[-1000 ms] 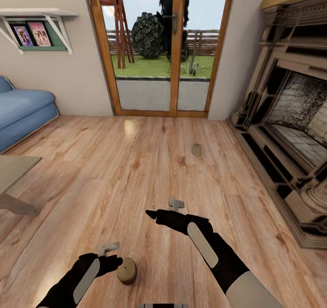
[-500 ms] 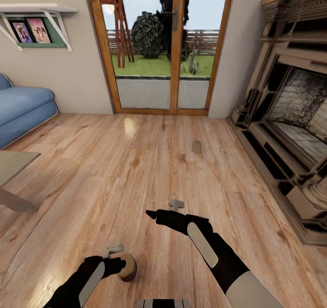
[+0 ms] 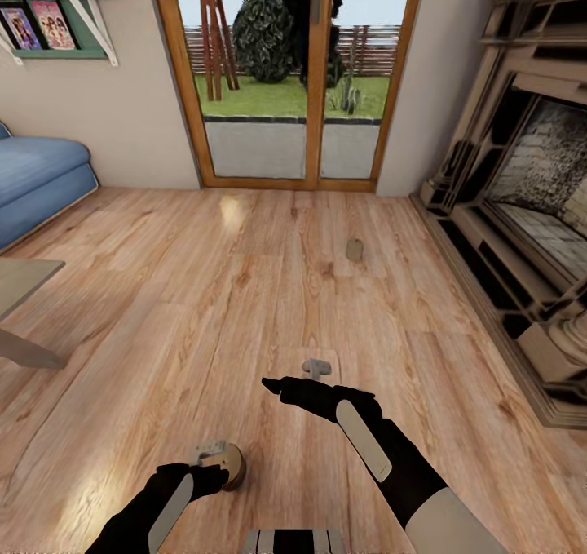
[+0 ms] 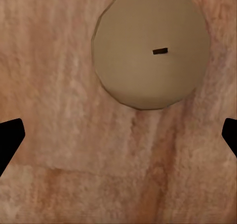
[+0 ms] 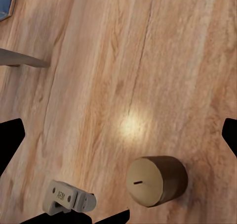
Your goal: Place each of the two pumpkins and all three candles from the living room inside a cabinet in the living room (use any cabinet), then make sure every cabinet is closed, and position the cauldron so it is next to a table in the living room.
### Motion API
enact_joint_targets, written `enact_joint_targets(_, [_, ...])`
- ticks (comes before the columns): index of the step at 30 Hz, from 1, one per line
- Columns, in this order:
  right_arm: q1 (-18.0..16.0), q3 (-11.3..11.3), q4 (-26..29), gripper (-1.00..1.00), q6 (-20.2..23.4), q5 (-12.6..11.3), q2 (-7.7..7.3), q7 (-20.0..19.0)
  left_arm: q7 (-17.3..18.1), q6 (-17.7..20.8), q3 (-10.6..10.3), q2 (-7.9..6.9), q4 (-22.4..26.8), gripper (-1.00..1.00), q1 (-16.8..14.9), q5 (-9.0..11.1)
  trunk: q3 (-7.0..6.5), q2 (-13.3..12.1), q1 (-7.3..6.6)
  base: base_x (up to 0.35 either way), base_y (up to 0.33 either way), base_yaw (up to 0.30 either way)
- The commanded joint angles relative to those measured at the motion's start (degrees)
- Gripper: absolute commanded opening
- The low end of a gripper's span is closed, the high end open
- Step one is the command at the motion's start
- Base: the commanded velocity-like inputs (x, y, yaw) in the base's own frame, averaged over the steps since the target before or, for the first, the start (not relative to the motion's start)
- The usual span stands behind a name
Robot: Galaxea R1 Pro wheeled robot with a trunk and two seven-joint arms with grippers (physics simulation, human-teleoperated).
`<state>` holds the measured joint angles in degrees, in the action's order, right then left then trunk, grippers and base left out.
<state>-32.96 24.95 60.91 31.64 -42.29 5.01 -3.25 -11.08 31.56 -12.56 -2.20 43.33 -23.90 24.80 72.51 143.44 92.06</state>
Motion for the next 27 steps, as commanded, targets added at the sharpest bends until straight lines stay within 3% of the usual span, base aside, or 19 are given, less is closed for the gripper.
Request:
enact_joint_targets(1, [0.0,0.0,0.0,1.0,0.0,0.0,0.0,0.0,0.0,0.0,0.0,0.0,0.0,1.0,0.0,-0.01,0.23,0.02,0.02,0.0,0.0,0.0])
enact_joint_targets(13, [0.0,0.01,0.0,1.0,0.0,0.0,0.08,0.0,0.01,-0.01,-0.12,0.62,0.0,1.0,0.0,-0.33,2.89,0.18,0.33,0.0,0.0,0.0])
enact_joint_targets(27, [0.0,-0.07,0.0,1.0,0.02,-0.07,0.09,0.1,0.09,0.17,-0.13,0.7,0.0,1.0,0.0,-0.28,2.89,0.18,0.33,0.084,0.0,0.0])
